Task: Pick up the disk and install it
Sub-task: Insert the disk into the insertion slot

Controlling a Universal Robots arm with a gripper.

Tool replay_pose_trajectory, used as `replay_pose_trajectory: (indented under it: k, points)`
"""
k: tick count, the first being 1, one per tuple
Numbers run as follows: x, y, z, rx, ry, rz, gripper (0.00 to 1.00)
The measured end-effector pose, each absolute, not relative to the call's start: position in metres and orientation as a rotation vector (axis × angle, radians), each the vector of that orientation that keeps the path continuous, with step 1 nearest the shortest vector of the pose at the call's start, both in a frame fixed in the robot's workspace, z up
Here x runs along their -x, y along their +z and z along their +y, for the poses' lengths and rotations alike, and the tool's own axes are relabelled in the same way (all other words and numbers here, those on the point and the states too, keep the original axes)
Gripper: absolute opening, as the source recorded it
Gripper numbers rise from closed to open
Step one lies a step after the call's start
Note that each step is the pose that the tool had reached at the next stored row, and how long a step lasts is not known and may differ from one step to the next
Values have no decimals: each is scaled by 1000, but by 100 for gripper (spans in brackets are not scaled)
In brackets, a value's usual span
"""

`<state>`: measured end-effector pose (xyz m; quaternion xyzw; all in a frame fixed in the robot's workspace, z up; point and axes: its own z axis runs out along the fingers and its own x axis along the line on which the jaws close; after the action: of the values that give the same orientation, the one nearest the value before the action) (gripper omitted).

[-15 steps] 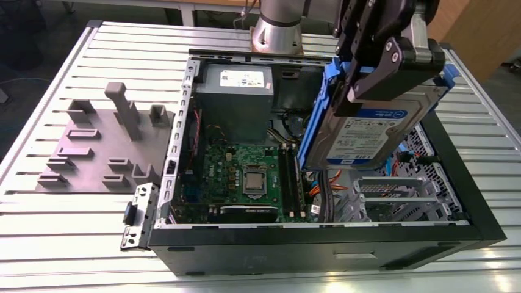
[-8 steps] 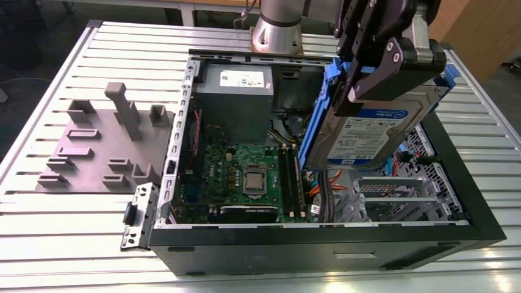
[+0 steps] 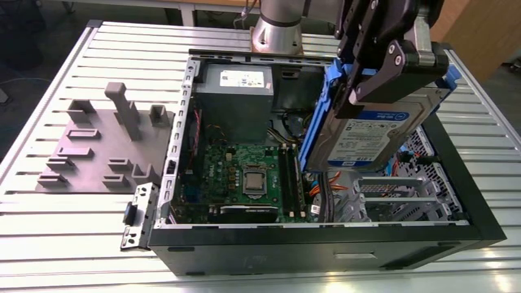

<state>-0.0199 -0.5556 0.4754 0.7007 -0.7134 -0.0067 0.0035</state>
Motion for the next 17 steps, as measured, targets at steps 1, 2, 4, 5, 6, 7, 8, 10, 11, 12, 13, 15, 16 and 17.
replay_pose_trajectory:
  k: [1,2,4,5,6,7,8,10,11,12,13,15,16,17]
  points:
    - [20,475,-557,-2196,-21,-2236,36]
    - [20,475,-557,-2196,-21,-2236,36]
    - [18,475,-558,-2196,-21,-2236,36]
    - [16,475,-559,-2196,-21,-2236,36]
    - [14,474,-559,-2196,-21,-2236,36]
    - [12,474,-559,-2196,-21,-2236,36]
    - [8,474,-559,-2196,-21,-2236,36]
    - [4,474,-560,-2196,-21,-2236,36]
    - [3,474,-560,-2196,-21,-2236,36]
    - [3,474,-560,-2196,-21,-2236,36]
    - [3,474,-560,-2196,-21,-2236,36]
    - [3,474,-560,-2196,-21,-2236,36]
    - [3,474,-560,-2196,-21,-2236,36]
    - [3,474,-560,-2196,-21,-2236,36]
